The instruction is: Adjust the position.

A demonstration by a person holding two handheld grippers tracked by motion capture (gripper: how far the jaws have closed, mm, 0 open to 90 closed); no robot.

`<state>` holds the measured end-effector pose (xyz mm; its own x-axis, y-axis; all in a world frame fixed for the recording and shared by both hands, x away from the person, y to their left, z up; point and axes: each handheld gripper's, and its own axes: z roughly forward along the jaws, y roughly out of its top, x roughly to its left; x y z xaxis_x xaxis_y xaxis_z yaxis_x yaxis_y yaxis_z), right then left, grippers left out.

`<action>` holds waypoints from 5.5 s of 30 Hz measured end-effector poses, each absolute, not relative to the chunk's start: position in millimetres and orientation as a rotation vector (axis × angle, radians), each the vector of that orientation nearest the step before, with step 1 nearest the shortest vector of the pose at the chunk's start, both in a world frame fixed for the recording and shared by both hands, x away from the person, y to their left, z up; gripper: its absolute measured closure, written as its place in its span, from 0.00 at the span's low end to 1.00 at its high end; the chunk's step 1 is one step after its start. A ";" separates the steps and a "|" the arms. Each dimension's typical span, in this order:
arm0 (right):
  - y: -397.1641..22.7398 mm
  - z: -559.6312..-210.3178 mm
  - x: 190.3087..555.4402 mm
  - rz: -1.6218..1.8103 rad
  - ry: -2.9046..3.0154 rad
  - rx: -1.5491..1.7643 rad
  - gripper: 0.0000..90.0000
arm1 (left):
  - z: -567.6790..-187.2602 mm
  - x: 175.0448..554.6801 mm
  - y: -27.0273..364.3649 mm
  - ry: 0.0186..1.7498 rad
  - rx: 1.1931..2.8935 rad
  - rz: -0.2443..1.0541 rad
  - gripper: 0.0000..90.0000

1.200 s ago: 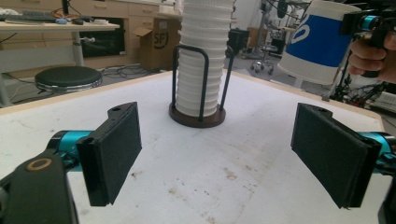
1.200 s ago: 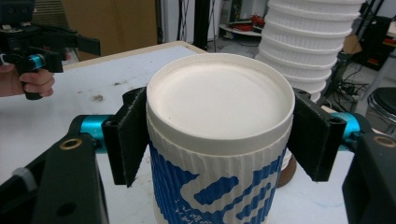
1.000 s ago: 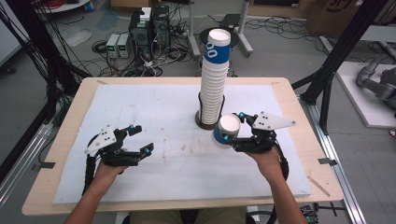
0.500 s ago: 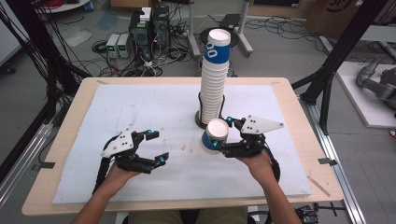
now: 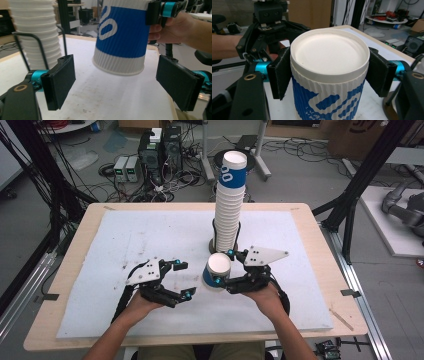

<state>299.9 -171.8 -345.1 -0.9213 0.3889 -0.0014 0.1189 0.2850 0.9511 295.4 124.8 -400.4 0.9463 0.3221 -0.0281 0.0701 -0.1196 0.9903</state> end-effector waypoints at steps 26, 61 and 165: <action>-160.2 -352.9 297.9 1.791 2.368 0.470 0.32 | -408.1 302.9 93.5 0.232 1.714 0.140 0.18; -192.0 -352.4 306.1 1.731 2.418 0.603 0.16 | -372.8 320.5 109.8 0.240 2.063 0.135 0.29; -195.7 -381.5 315.6 1.630 2.663 0.320 0.34 | -394.1 310.2 136.2 0.281 1.767 0.043 0.18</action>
